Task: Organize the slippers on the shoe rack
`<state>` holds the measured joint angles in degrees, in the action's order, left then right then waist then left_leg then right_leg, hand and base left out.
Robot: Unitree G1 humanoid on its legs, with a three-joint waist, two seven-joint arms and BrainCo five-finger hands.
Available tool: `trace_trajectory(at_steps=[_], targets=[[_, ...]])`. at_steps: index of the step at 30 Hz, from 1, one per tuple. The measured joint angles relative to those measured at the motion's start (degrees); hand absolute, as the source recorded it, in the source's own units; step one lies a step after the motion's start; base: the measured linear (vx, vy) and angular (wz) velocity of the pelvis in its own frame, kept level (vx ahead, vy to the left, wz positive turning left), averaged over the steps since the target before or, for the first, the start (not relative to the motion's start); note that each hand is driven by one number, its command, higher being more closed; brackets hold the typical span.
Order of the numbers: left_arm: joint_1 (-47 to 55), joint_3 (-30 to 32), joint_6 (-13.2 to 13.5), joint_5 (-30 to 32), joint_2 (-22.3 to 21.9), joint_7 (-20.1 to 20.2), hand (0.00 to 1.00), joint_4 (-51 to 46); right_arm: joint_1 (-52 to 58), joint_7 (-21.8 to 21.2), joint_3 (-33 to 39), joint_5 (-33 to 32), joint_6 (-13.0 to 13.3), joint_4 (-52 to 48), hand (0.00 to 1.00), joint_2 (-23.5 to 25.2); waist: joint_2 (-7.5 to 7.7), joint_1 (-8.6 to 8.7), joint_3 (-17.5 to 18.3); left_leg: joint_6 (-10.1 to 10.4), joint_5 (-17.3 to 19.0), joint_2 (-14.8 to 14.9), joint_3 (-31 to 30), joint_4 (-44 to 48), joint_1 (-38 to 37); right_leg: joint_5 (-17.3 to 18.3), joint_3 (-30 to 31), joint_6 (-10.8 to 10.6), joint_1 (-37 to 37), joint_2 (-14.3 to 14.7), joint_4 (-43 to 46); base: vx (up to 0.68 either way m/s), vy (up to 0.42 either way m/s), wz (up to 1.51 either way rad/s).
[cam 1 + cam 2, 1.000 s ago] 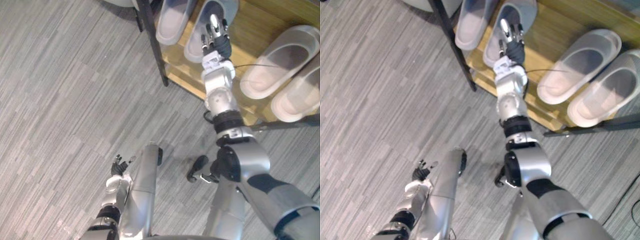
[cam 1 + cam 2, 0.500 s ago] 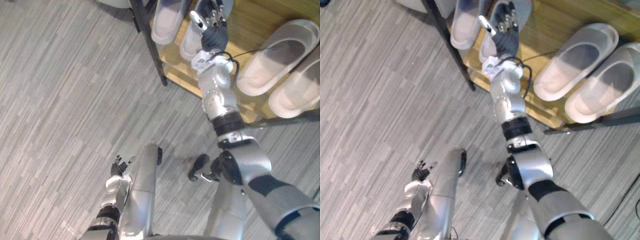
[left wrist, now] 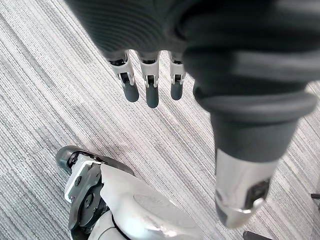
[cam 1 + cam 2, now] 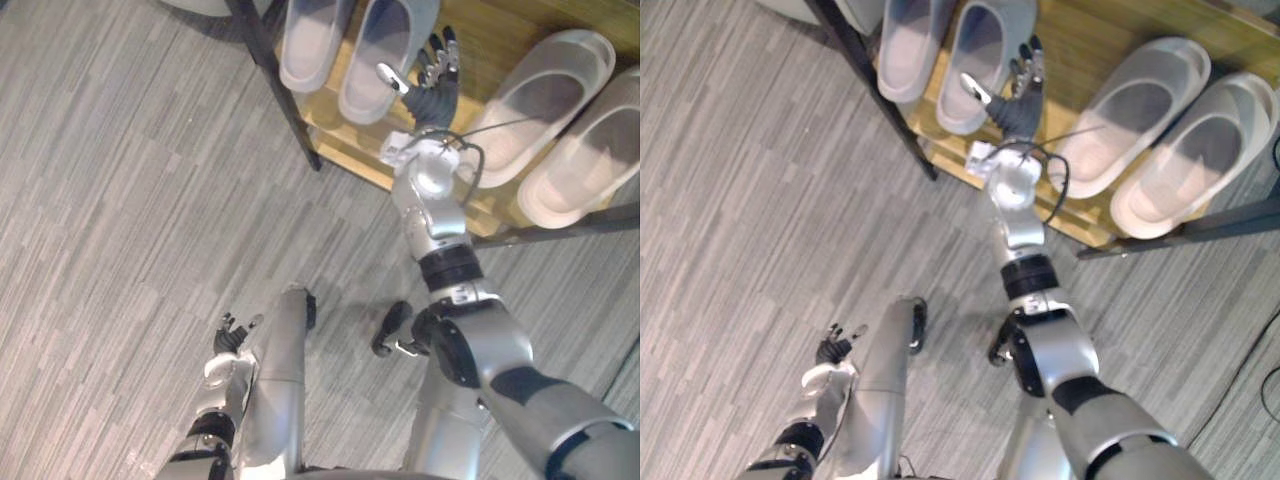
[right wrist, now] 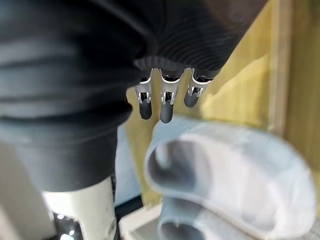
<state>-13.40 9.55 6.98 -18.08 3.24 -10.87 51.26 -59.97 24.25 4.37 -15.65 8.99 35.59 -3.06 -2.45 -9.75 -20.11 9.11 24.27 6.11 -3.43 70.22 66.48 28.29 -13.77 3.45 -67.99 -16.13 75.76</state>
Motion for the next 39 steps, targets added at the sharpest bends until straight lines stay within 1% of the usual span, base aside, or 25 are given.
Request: trace_trajectory(at_steps=[6,9,13,18,23,25,26,31,39], targets=[[0.0,0.0,0.1,0.0,0.1,-0.3,0.00,0.1,-0.2,-0.8,0.7,-0.1,0.3,3.8,0.00,-0.1,0.01,0.14,0.0,0.0,0.0,0.0,-0.2,-0.1,0.1,0.0,-0.2,0.0,0.0,0.0,0.0,0.00,0.000,0.00],[0.0,0.0,0.1,0.0,0.2,-0.2,0.00,0.4,-0.6,-1.8,0.7,-0.3,1.1,5.8,0.00,-0.6,0.02,0.24,0.0,0.0,0.0,0.0,-0.2,-0.1,0.2,0.0,-0.3,0.0,0.0,0.0,0.0,0.00,0.000,0.00],[0.0,0.0,0.1,0.0,0.2,-0.2,0.00,0.7,-2.0,-3.6,0.1,-0.7,1.5,8.3,0.00,-1.9,0.04,0.33,0.0,0.0,0.0,0.0,-0.4,-0.1,0.5,0.0,-0.6,0.0,0.0,-0.1,0.0,0.00,0.000,0.00],[0.0,0.0,0.2,0.0,0.2,-0.2,0.00,1.2,-4.3,-4.9,-0.5,-0.8,1.0,10.6,0.00,-2.4,0.06,0.33,0.0,0.1,-0.1,-0.5,-0.8,-0.1,0.8,0.1,-1.1,0.0,-0.1,-0.5,0.1,0.00,0.001,0.03],[0.0,0.0,0.3,0.0,0.0,-0.2,0.00,1.5,-6.2,-5.8,-2.4,-0.7,1.1,12.5,0.00,-4.0,0.09,0.23,-0.1,0.4,-0.3,-1.0,-1.6,-0.2,1.5,0.2,-1.8,-0.3,-0.1,-1.1,0.2,0.00,0.002,0.10],[0.0,0.0,0.3,0.1,-0.1,-0.2,0.00,1.7,-7.0,-6.1,-2.4,-0.9,0.6,12.9,0.00,-4.2,0.09,0.23,-0.1,0.5,-0.3,-1.6,-1.6,-0.2,1.5,0.5,-1.8,-0.5,-0.1,-1.8,0.7,0.00,0.005,0.14],[0.0,0.0,0.4,0.1,-0.3,-0.1,0.00,1.7,-7.2,-6.2,-2.6,-1.4,0.6,12.9,0.00,-4.2,0.11,0.11,-0.1,0.5,-0.4,-1.7,-1.7,-0.2,1.6,0.8,-1.7,-0.9,-0.1,-2.0,1.0,0.00,-0.007,0.12],[0.0,0.0,0.4,1.0,-0.4,-0.1,0.00,1.7,-9.4,-6.7,-2.7,-2.9,0.5,15.0,0.00,-4.4,0.11,-0.32,-0.1,0.7,-0.5,-1.9,-1.8,-0.2,1.6,0.9,-1.9,-0.8,-0.1,-2.1,1.1,0.00,-0.002,0.02],[0.0,0.0,0.4,1.2,-0.6,-0.1,0.00,1.7,-9.6,-7.0,-2.2,-4.9,0.2,15.0,0.00,-4.9,0.11,-0.38,-0.1,0.8,-0.7,-2.2,-1.9,-0.3,1.6,1.0,-2.0,-0.7,-0.1,-2.5,1.4,0.00,0.000,0.02]])
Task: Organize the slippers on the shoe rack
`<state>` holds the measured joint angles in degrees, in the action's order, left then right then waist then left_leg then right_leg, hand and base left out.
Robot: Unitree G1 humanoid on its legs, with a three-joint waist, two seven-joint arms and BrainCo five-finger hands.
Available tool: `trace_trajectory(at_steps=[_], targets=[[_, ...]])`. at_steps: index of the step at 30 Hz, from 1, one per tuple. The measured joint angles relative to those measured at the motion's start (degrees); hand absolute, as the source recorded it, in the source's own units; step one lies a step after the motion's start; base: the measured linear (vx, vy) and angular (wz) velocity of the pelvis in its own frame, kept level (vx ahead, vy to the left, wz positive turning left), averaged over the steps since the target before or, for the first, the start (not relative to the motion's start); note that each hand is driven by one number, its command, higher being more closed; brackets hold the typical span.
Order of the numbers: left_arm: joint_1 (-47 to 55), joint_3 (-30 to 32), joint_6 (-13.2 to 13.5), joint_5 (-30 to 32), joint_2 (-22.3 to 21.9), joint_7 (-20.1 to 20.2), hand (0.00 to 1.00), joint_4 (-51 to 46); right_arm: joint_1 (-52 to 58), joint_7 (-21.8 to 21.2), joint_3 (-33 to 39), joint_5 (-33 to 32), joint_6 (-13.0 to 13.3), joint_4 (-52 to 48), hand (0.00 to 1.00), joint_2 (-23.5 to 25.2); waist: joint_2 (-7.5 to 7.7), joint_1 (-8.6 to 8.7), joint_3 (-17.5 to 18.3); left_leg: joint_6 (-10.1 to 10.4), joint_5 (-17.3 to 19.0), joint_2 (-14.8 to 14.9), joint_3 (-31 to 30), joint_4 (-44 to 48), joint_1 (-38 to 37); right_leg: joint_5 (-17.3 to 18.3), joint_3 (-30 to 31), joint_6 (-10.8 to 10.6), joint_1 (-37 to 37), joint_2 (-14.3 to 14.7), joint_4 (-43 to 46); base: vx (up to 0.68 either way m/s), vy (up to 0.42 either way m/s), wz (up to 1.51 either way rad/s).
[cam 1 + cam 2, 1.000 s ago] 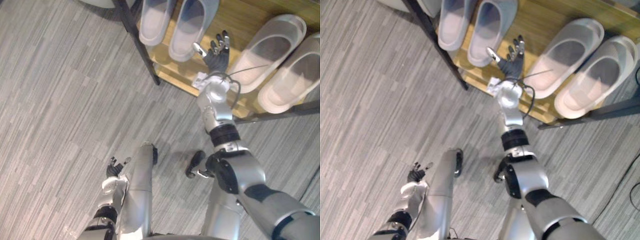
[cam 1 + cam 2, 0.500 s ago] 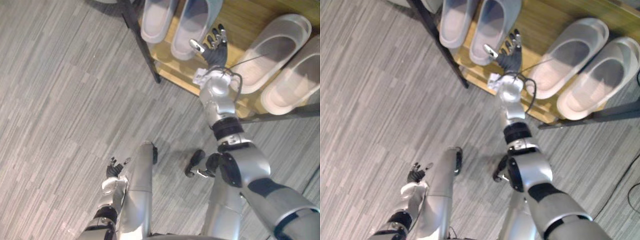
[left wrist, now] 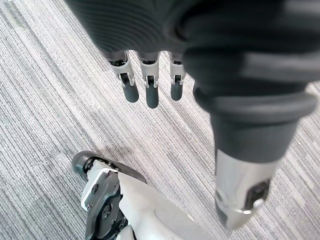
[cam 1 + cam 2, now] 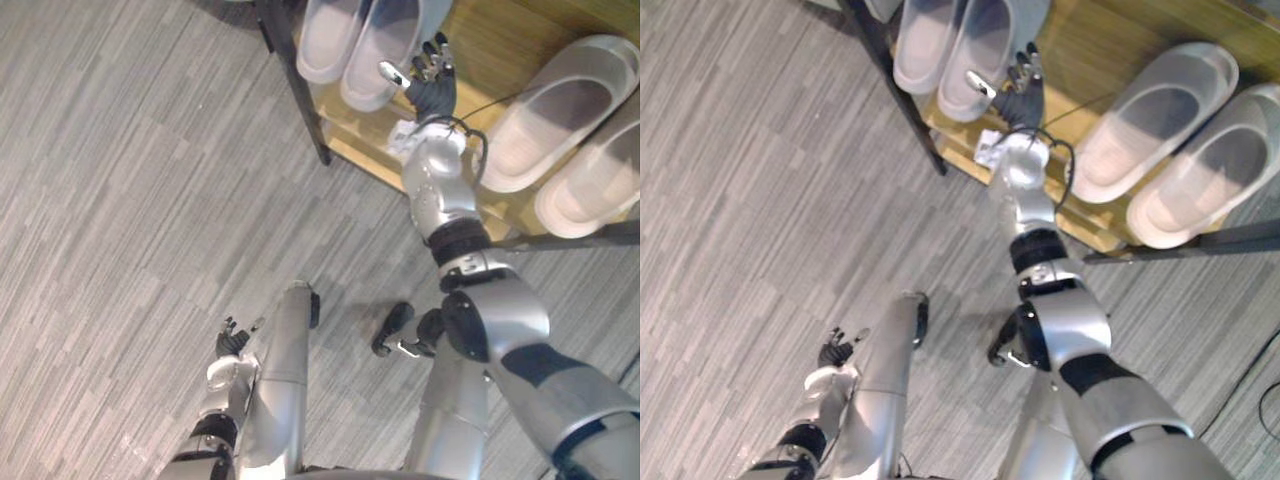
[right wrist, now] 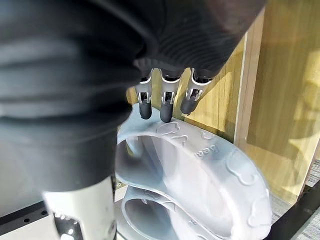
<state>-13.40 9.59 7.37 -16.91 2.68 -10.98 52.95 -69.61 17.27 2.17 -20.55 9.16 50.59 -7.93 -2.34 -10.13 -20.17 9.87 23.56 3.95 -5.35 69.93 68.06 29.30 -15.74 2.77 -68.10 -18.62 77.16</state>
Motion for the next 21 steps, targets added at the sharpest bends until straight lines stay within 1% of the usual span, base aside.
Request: trace_trajectory(at_steps=[3,6,8,12,13,15,16,19,20,21], targets=[[0.0,0.0,0.0,0.0,0.0,0.0,0.00,0.0,-0.1,-0.2,0.3,-0.7,0.0,0.0,0.00,0.0,0.00,0.00,0.0,0.0,0.0,0.2,0.0,0.0,0.0,0.0,0.0,0.1,0.0,0.0,0.0,0.00,0.000,0.00],[0.0,0.3,-0.1,0.0,0.0,0.1,0.00,0.0,-0.1,-0.9,1.2,-1.0,-0.1,0.0,0.00,0.1,0.00,-0.01,0.0,0.0,0.0,0.3,0.1,0.1,-0.1,-0.3,0.1,0.6,0.1,0.1,0.0,0.00,0.000,0.00],[0.0,0.6,-0.2,0.1,-0.1,0.1,0.00,0.0,-0.1,-1.2,1.4,-2.2,-0.1,-0.1,0.00,0.1,0.00,0.00,0.0,0.0,0.0,0.5,0.2,0.1,-0.3,-0.4,0.2,0.7,0.2,0.2,0.0,-0.01,0.013,-0.04],[0.1,0.7,-0.3,0.1,0.0,0.2,0.00,0.0,0.2,-1.3,1.6,-3.3,-0.1,-0.5,0.00,0.6,0.00,0.03,0.0,0.0,0.0,0.9,0.7,0.1,-1.7,-0.6,0.5,1.1,1.2,0.7,-0.3,-0.01,0.013,-0.08],[0.1,0.8,-0.3,0.1,0.1,0.4,0.00,0.0,1.4,-1.3,1.5,-4.4,-0.1,-1.9,0.00,0.6,0.01,0.09,0.0,0.0,0.0,1.4,1.1,-0.4,-3.1,-0.5,0.5,0.8,2.5,0.9,-0.9,-0.01,0.008,-0.11],[0.3,1.4,-0.4,0.3,0.1,1.2,0.00,-0.1,3.6,-1.3,-0.2,-4.3,0.1,-5.3,0.00,0.8,0.03,0.38,0.0,-0.1,-0.1,1.8,1.7,-1.8,-5.3,-0.6,0.7,0.7,4.3,1.4,-2.3,-0.01,0.010,-0.16],[0.8,2.4,-0.5,0.6,0.1,1.4,0.00,-0.1,5.5,-1.6,-2.4,-4.3,0.2,-7.8,0.00,0.9,0.12,0.82,0.1,-0.3,-0.2,2.3,2.3,-3.0,-7.2,-1.1,0.8,0.6,5.9,1.9,-3.6,-0.01,0.017,-0.18],[1.4,2.6,-0.6,1.0,0.3,1.8,0.00,0.0,10.1,-2.3,-4.9,-4.3,0.5,-12.8,0.00,0.6,0.35,1.63,0.2,-0.7,-0.7,2.5,3.4,-5.8,-10.5,-1.8,1.2,0.1,8.5,2.4,-6.1,0.01,0.005,-0.11],[1.9,3.0,-0.7,1.1,0.2,2.5,0.00,0.0,14.9,-2.9,-6.9,-4.2,0.7,-17.7,0.00,0.1,0.61,2.32,0.4,-0.8,-1.3,2.6,3.8,-8.2,-12.9,-2.5,1.0,0.3,10.7,2.7,-8.3,0.05,0.004,-0.08],[2.3,3.1,-0.7,1.2,0.3,2.5,0.00,0.0,17.9,-3.3,-8.1,-4.1,0.7,-20.0,0.00,-0.3,0.77,2.91,0.5,-0.8,-1.7,2.6,4.1,-9.9,-14.8,-2.9,0.8,0.3,12.5,2.8,-9.8,0.08,0.017,-0.09]])
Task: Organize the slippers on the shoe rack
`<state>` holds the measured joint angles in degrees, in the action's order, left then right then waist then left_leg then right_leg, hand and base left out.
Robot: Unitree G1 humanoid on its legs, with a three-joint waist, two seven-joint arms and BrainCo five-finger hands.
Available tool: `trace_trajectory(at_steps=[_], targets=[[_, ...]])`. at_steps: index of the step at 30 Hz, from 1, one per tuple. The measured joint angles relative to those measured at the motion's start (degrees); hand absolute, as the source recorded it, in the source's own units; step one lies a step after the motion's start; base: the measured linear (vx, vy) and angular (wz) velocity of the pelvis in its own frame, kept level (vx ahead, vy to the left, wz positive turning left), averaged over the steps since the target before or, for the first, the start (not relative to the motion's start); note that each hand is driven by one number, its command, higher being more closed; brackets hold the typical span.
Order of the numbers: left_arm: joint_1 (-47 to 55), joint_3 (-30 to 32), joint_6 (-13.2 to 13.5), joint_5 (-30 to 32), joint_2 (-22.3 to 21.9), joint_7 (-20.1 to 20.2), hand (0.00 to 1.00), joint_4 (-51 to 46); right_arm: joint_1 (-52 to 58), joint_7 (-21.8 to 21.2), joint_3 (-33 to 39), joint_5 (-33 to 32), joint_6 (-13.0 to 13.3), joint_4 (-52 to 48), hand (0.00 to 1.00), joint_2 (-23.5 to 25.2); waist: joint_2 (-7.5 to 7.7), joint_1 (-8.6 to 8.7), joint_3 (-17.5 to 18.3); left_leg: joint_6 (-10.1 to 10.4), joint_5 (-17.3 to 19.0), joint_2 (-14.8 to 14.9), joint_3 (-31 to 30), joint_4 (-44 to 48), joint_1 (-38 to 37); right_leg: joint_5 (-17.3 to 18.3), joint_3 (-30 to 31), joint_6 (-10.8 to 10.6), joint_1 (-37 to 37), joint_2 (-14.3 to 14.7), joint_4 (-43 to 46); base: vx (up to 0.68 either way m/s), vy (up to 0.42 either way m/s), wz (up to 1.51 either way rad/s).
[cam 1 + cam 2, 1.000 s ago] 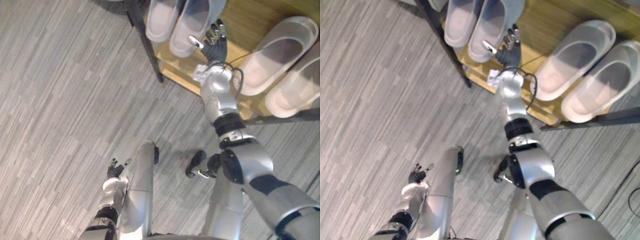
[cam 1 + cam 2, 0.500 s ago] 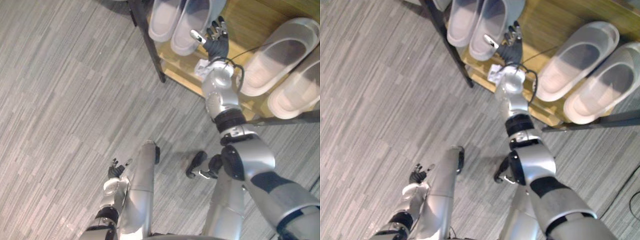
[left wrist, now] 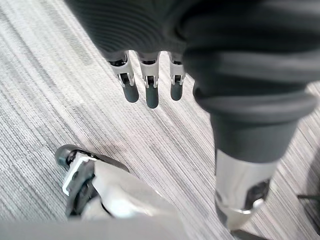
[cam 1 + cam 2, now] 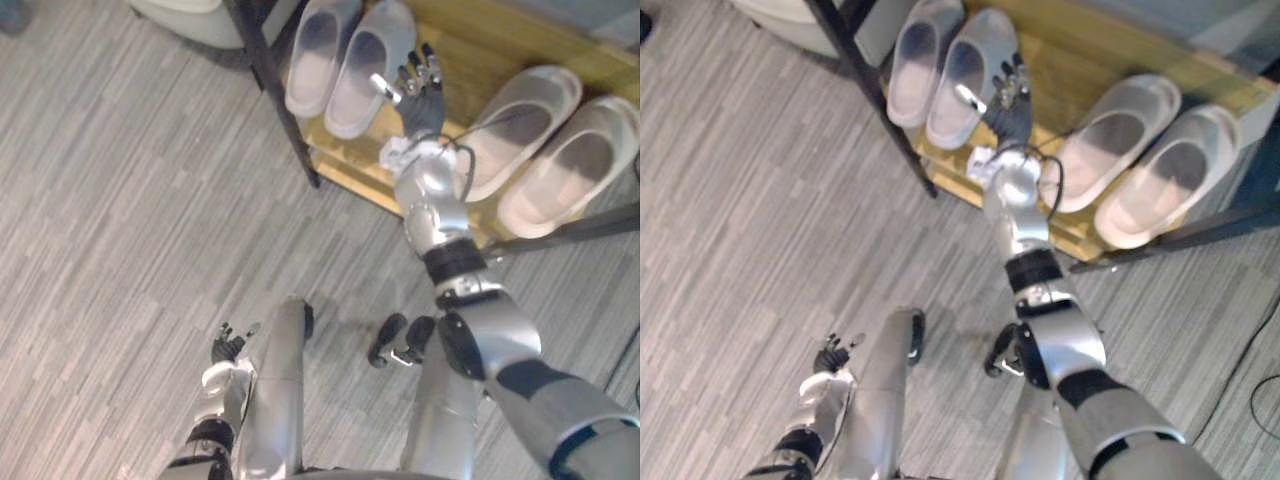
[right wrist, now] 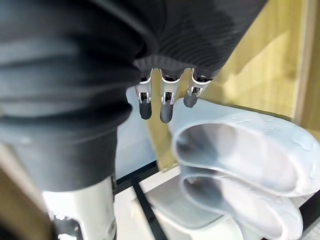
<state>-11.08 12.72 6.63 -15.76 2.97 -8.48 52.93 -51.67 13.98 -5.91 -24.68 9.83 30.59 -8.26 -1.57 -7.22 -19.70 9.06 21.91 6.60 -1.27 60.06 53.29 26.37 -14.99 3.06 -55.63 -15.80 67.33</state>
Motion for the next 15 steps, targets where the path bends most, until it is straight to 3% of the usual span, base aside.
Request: trace_trajectory(at_steps=[2,5,9,15], targets=[[0.9,-0.3,-0.4,0.6,-0.3,0.6,0.00,0.2,8.3,-0.8,-4.1,1.6,-0.2,-6.2,0.00,-2.6,0.24,0.99,0.2,-0.6,-0.7,0.0,1.3,-4.4,-5.5,-1.4,-0.2,0.9,4.9,0.1,-3.9,0.09,0.031,-0.11],[2.4,-1.4,-0.9,3.0,-1.1,2.1,0.00,1.3,20.0,-3.1,-7.6,6.6,-0.3,-14.7,0.00,-6.6,0.80,2.07,1.2,-1.4,-1.7,0.4,3.8,-10.9,-13.7,-3.3,0.4,-0.3,11.9,1.1,-10.2,0.12,0.067,-0.25],[6.5,-5.6,-1.0,6.1,-0.1,3.5,0.00,2.4,36.3,-7.2,-8.3,11.4,-0.3,-22.7,0.00,-9.5,2.46,4.05,5.3,-2.4,-3.9,0.7,7.8,-21.7,-25.3,-6.7,1.5,-2.1,21.4,2.9,-20.2,0.16,0.107,-0.34],[8.1,-14.9,-2.0,8.2,-0.1,5.5,0.00,5.2,52.6,-11.8,-7.1,15.9,-0.9,-18.6,0.00,-8.8,2.92,5.21,10.4,-3.6,-9.0,-0.9,11.3,-36.6,-37.2,-11.8,2.5,-4.4,30.8,4.1,-33.0,0.12,0.094,-0.18]])
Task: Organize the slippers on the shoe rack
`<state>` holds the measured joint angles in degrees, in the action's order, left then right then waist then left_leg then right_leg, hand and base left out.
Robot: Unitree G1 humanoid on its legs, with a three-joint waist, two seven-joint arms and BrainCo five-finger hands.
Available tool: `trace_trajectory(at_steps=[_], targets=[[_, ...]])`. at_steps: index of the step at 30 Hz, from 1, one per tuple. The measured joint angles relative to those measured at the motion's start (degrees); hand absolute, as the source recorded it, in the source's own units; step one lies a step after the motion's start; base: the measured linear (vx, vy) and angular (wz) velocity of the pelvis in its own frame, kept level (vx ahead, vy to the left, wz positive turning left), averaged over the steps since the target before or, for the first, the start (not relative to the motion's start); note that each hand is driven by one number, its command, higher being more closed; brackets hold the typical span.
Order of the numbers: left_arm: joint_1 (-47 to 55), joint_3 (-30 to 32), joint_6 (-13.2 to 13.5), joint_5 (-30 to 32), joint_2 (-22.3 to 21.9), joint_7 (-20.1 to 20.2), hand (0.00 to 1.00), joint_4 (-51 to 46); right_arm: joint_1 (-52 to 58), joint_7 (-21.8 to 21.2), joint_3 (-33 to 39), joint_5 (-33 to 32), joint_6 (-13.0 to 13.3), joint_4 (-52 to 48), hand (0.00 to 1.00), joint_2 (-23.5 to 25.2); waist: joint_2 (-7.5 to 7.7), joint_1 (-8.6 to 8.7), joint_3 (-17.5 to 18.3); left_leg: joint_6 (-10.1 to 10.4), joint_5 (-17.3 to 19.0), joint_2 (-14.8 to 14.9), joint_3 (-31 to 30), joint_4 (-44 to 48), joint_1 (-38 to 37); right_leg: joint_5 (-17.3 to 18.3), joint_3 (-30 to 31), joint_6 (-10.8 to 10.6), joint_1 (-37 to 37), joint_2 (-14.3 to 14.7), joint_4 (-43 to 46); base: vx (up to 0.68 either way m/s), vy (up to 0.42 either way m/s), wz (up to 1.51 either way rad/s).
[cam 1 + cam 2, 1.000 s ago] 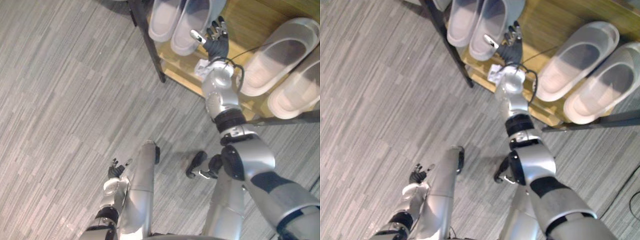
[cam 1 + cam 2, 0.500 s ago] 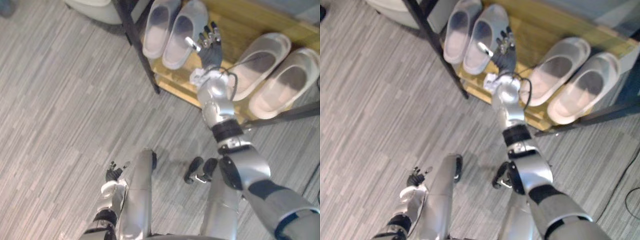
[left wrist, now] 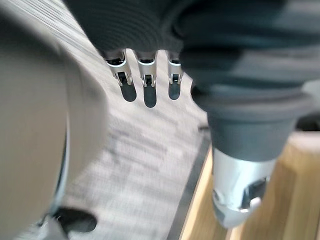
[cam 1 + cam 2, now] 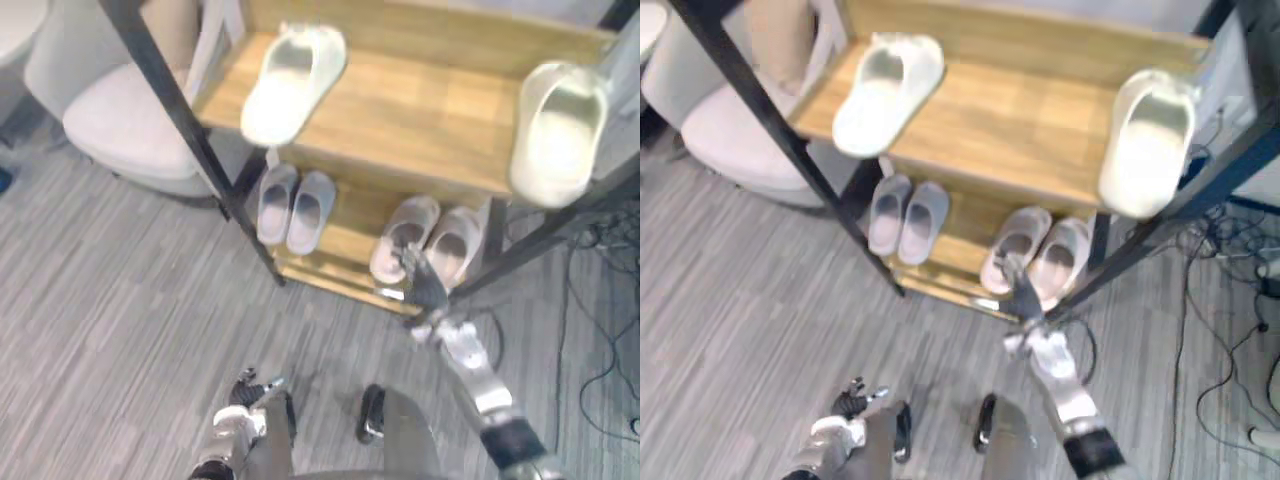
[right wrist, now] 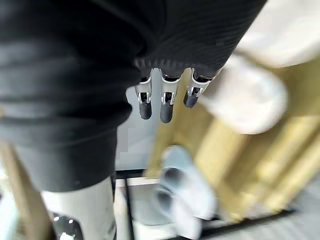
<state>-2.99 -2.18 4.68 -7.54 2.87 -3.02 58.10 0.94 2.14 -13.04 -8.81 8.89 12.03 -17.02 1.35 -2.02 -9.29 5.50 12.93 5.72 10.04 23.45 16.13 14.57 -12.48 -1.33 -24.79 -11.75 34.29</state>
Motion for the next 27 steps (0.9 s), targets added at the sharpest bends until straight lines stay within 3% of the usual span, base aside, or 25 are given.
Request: trace_trajectory(at_steps=[4,9,13,16,18,24,27], targets=[[1.2,-2.6,-0.3,0.8,0.2,0.8,0.00,-0.1,3.2,-1.1,5.3,2.1,-1.9,16.0,0.00,3.1,-1.20,1.44,2.0,-0.4,-4.7,-1.0,0.3,-10.2,-6.8,-4.4,-0.6,-0.9,6.2,1.1,-9.1,0.07,0.078,-0.03],[1.4,-6.6,-0.3,0.9,2.6,0.8,0.00,-0.8,4.8,-0.8,11.6,2.1,-2.8,32.2,0.00,3.8,-2.91,2.22,3.4,-0.8,-7.6,-1.1,0.4,-16.1,-10.9,-8.7,-0.9,-1.3,11.0,2.7,-17.1,0.01,0.055,-0.04],[1.2,-10.8,-0.3,0.9,4.7,0.7,0.00,-5.9,6.2,0.4,15.0,2.1,-3.2,39.9,0.00,4.9,-3.38,2.52,4.0,-1.0,-8.9,-1.2,0.4,-18.6,-12.5,-10.9,-0.8,-1.4,13.3,3.6,-21.1,-0.05,0.033,-0.02],[-0.2,-16.1,-0.6,0.3,6.2,0.6,0.00,-16.7,8.1,0.8,17.3,2.0,-3.5,41.6,0.00,6.1,-3.79,3.09,4.2,-1.3,-9.7,-1.3,0.2,-19.8,-12.7,-13.3,-1.3,-1.4,14.7,4.0,-24.7,-0.06,0.026,0.02],[0.4,-23.7,1.9,-2.2,8.1,1.0,0.00,-30.9,9.8,1.0,20.4,0.7,-3.7,44.1,0.00,6.9,-4.30,3.42,4.6,-1.5,-10.3,-1.7,-0.6,-20.9,-13.6,-14.3,-1.6,-2.1,16.4,4.0,-26.9,-0.03,0.033,0.07],[0.0,-38.0,3.5,-2.7,6.8,4.6,0.00,-43.3,11.9,1.9,23.7,-2.5,-3.7,45.8,0.00,8.4,-5.35,5.23,5.6,-1.4,-10.0,-2.2,-0.8,-21.6,-14.9,-16.5,-1.5,-2.3,19.3,4.6,-31.1,0.00,0.025,0.00],[-0.6,-41.0,4.2,-2.8,7.1,4.4,0.00,-50.5,12.0,2.7,24.1,-2.5,-3.6,47.5,0.00,8.7,-5.16,5.25,5.7,-1.2,-9.9,-1.8,-0.1,-22.4,-17.0,-17.0,-1.0,-2.1,21.3,5.3,-33.0,0.02,-0.009,-0.12]])
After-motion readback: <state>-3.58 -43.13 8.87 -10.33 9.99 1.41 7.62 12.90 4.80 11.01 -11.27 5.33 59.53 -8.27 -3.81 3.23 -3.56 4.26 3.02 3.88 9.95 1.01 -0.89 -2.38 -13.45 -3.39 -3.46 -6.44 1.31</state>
